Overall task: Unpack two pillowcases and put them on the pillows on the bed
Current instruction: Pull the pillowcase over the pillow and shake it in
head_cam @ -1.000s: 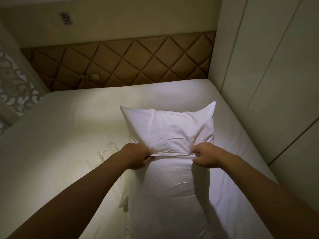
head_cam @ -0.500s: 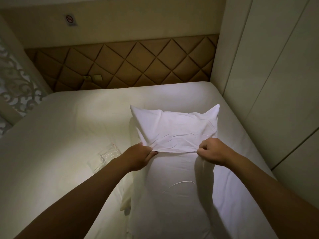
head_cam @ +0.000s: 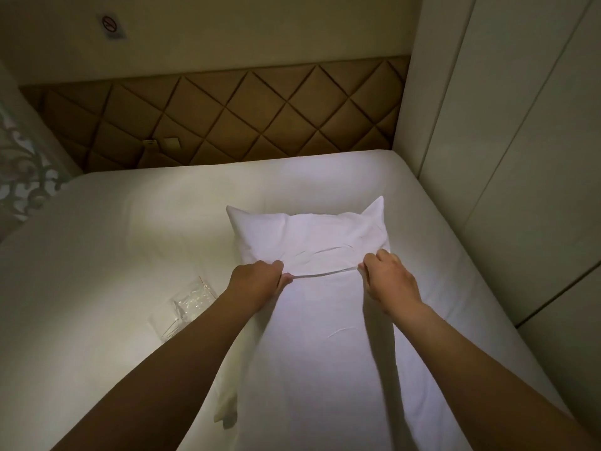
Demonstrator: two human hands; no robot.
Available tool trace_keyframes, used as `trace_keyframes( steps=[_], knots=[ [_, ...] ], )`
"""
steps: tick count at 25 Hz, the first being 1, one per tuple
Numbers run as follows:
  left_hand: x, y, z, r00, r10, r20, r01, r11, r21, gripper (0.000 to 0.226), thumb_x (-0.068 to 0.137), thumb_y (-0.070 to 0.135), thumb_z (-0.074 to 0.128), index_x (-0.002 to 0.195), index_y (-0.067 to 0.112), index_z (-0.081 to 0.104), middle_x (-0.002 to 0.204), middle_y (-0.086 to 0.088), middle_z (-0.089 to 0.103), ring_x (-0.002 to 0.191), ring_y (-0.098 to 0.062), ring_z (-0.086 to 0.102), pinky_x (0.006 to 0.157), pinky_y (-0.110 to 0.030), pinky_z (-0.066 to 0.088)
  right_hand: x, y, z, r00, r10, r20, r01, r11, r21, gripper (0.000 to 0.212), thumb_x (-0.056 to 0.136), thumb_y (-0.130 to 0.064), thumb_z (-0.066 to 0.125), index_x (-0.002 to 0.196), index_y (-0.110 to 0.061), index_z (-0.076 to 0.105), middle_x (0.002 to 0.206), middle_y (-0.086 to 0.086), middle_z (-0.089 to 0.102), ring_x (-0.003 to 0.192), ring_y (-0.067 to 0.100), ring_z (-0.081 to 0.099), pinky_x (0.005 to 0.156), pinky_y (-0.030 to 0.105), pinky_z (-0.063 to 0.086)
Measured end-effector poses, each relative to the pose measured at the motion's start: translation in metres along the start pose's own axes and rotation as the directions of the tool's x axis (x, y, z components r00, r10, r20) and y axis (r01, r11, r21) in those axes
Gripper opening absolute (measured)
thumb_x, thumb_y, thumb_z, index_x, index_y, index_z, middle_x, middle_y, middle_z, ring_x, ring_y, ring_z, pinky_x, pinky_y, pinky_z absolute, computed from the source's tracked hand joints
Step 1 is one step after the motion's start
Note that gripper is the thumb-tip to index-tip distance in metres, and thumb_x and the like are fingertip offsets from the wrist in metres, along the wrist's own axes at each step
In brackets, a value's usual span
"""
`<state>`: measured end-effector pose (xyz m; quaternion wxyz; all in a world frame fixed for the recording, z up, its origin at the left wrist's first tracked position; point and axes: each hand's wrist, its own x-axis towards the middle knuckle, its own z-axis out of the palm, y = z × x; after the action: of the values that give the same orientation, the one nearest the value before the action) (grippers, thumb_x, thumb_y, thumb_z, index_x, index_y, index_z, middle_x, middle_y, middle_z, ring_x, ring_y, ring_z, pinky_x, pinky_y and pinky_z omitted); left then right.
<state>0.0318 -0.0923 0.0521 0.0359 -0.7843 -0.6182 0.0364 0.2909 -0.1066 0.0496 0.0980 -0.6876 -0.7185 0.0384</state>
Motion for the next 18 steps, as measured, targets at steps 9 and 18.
trace_keyframes(
  steps=[9, 18],
  knots=[
    [0.037, 0.061, 0.142, 0.966, -0.079, 0.246, 0.14, 0.961, -0.239, 0.067, 0.085, 0.074, -0.002, 0.142, 0.052, -0.027, 0.156, 0.002, -0.036, 0.146, -0.034, -0.025, 0.11, -0.073, 0.002, 0.034, -0.003, 0.135, 0.895, 0.025, 0.444, -0.035, 0.999, 0.014, 0.065, 0.095, -0.066, 0.014, 0.144, -0.05, -0.025, 0.159, -0.001, -0.03, 0.147, 0.037, -0.021, 0.114, 0.067, 0.003],
    [0.096, 0.059, 0.283, 0.972, -0.174, 0.155, 0.199, 0.967, -0.158, 0.076, 0.086, 0.079, 0.011, 0.153, 0.044, 0.008, 0.165, -0.006, 0.0, 0.149, -0.039, 0.003, 0.105, -0.077, 0.006, 0.076, 0.01, 0.28, 0.912, 0.115, 0.393, -0.087, 0.992, -0.088, 0.078, 0.084, -0.081, 0.006, 0.139, -0.048, -0.037, 0.151, -0.001, -0.044, 0.143, 0.036, -0.032, 0.11, 0.071, -0.007]
  ],
)
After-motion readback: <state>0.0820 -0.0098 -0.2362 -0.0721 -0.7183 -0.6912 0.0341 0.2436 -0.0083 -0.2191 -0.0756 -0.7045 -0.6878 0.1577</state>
